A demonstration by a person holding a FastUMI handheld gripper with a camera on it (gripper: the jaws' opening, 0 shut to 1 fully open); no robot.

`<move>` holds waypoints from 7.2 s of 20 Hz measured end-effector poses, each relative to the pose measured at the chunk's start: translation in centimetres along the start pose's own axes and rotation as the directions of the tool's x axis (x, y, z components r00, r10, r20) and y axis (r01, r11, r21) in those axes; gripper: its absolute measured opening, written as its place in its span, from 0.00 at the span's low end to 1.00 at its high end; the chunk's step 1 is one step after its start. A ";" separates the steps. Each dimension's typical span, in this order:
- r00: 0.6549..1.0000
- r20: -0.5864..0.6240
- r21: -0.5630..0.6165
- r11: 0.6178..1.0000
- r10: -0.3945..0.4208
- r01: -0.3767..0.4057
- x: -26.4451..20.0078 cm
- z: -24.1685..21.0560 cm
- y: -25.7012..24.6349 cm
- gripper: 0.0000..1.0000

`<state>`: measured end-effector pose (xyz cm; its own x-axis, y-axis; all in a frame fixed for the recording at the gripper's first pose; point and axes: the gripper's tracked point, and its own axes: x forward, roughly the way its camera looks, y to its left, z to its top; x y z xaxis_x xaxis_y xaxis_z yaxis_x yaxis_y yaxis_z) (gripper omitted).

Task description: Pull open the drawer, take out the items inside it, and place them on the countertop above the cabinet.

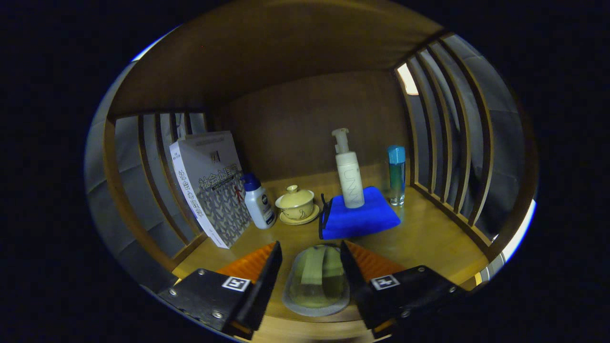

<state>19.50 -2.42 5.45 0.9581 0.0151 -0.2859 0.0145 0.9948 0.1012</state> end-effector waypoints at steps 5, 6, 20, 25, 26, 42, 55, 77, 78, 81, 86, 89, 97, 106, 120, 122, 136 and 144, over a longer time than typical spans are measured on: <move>0.997 0.070 -0.041 0.999 0.022 -0.019 -3.4 0.6 1.1 0.94; 0.996 0.081 -0.045 0.999 0.032 -0.028 -4.2 0.3 1.5 0.94; 0.988 0.122 -0.128 0.988 0.100 -0.084 -14.3 -6.2 4.2 0.94; 0.984 0.149 -0.168 0.983 0.099 -0.074 -16.9 -8.1 4.4 0.94; 0.982 0.157 -0.179 0.981 0.101 -0.072 -17.4 -8.4 4.5 0.94; 0.989 0.062 -0.224 0.967 0.136 -0.119 -23.5 -16.9 5.4 0.94; 0.999 -0.020 -0.173 0.984 0.044 -0.047 -20.7 -19.6 3.5 0.93; 0.999 -0.028 -0.145 0.989 -0.034 0.030 -16.8 -18.6 3.3 0.91; 0.999 -0.027 -0.145 0.989 -0.037 0.032 -15.9 -18.5 3.2 0.91; 0.999 -0.022 -0.143 0.989 -0.041 0.037 -15.0 -18.3 3.1 0.91; 0.998 -0.016 -0.159 0.986 -0.059 0.056 -13.7 -18.0 3.0 0.91; 0.998 -0.017 -0.154 0.986 -0.066 0.063 -12.9 -17.8 3.0 0.91; 0.996 -0.011 -0.180 0.980 -0.090 0.086 -10.9 -17.3 2.8 0.91; 0.992 0.014 -0.224 0.967 -0.125 0.125 -8.4 -16.9 2.5 0.91; 0.984 0.067 -0.256 0.950 -0.165 0.177 -5.2 -15.9 1.9 0.91; 0.981 0.076 -0.269 0.944 -0.177 0.191 -5.2 -16.0 1.9 0.92; 0.982 0.131 -0.162 0.974 -0.134 0.155 -10.5 -12.5 0.7 0.95; 0.976 0.204 -0.117 0.988 -0.079 0.104 -15.3 -9.5 1.6 0.95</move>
<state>2.13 -0.06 0.98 0.9921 -0.0842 -0.0927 0.0806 0.9959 -0.0413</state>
